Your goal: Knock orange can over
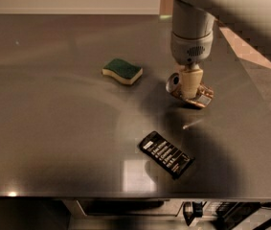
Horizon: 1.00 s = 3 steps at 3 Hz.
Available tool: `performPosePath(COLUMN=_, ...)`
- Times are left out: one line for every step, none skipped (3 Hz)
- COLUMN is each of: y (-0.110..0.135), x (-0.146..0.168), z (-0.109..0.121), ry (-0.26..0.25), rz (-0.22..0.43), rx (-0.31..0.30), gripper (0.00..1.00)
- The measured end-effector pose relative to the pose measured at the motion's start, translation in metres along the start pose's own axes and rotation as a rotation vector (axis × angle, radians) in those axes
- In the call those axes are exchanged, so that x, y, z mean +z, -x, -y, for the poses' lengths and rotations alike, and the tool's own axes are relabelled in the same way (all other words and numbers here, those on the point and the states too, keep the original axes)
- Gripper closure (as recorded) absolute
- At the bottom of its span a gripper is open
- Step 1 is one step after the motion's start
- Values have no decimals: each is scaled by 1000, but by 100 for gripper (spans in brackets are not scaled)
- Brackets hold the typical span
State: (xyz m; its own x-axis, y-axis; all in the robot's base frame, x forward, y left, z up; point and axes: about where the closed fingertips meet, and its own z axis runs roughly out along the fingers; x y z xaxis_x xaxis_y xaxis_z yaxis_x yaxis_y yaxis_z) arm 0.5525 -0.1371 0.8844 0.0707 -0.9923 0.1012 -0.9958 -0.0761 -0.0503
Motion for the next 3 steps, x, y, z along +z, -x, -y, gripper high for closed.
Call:
performPosePath(y=7, x=5, z=-6, ry=23, rz=17, rx=-19, gripper=12)
performPosePath(y=16, x=8, z=-3, ry=-10, rz=73, rx=-18, gripper=0)
performPosePath(y=16, x=8, z=-2, ry=-12, rz=74, rx=-18, gripper=0)
